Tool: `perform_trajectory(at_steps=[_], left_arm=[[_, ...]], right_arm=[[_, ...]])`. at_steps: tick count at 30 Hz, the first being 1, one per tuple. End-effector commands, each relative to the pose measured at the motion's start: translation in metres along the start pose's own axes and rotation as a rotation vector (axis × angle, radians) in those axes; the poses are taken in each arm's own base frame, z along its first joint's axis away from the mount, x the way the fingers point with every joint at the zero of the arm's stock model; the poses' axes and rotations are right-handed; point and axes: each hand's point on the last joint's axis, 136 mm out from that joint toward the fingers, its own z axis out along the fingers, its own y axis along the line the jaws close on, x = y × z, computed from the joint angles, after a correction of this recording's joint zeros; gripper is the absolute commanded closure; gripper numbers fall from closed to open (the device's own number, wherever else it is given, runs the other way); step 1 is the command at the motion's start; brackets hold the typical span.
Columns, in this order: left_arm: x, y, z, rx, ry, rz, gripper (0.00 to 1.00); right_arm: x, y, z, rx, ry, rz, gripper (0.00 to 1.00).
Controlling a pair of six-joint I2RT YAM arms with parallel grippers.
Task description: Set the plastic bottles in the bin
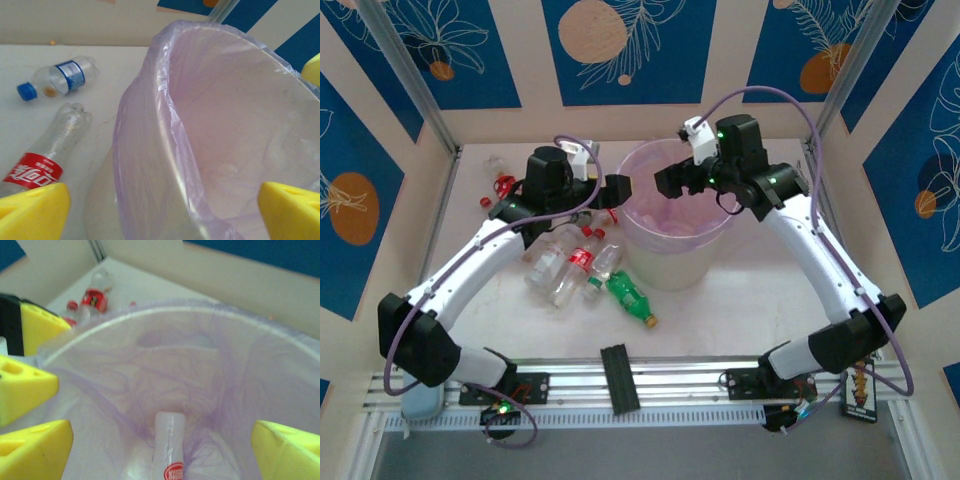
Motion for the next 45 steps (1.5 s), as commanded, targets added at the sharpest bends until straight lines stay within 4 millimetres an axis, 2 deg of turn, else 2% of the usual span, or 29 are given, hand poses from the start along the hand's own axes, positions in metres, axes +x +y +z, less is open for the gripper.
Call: perform_trajectory(at_steps=[1,3,5,8,12,14,19,24,27,31,38,41,45], left_arm=[[-0.032,-0.013,-0.047,-0.048,-0.113,0.079,0.0],[-0.034,-0.001,-0.067,-0.127,-0.115,0.073,0.0],[-0.033,0.02,-0.088,-0.224,-0.121,0.051,0.0],[-0.026,0.061,-0.118,-0.349,-0.15,-0.018,0.0],[0.001,0.129,-0.146,-0.503,-0.188,-0.19,0.0],[0.018,0.155,-0.149,-0.541,-0.207,-0.285,0.0],[0.063,0.218,-0.143,-0.593,-0.228,-0.488,0.0],[0.103,0.265,-0.135,-0.678,-0.203,-0.626,0.01],[0.12,0.28,-0.131,-0.706,-0.211,-0.659,0.03],[0.14,0.296,-0.115,-0.718,-0.128,-0.688,0.04],[0.157,0.319,-0.098,-0.735,-0.06,-0.716,0.09],[0.164,0.323,-0.088,-0.71,-0.03,-0.733,0.11],[0.176,0.329,-0.083,-0.718,-0.019,-0.757,0.16]], right_arm=[[-0.011,0.001,-0.01,-0.033,-0.071,0.077,0.08],[-0.013,0.0,-0.016,-0.038,-0.085,0.095,0.08],[-0.013,-0.003,-0.019,-0.034,-0.091,0.106,0.08],[-0.012,-0.007,-0.022,-0.027,-0.099,0.125,0.08],[-0.008,-0.008,-0.025,-0.036,-0.101,0.135,0.08],[-0.006,-0.01,-0.026,-0.028,-0.108,0.14,0.08],[0.001,-0.016,-0.034,-0.019,-0.11,0.171,0.08],[0.007,-0.018,-0.045,-0.004,-0.112,0.169,0.08],[0.013,-0.023,-0.047,0.01,-0.11,0.176,0.08],[0.018,-0.027,-0.047,0.015,-0.095,0.184,0.08],[0.024,-0.03,-0.053,0.038,-0.094,0.184,0.07],[0.026,-0.032,-0.055,0.051,-0.093,0.185,0.08],[0.027,-0.034,-0.054,0.056,-0.093,0.187,0.08]])
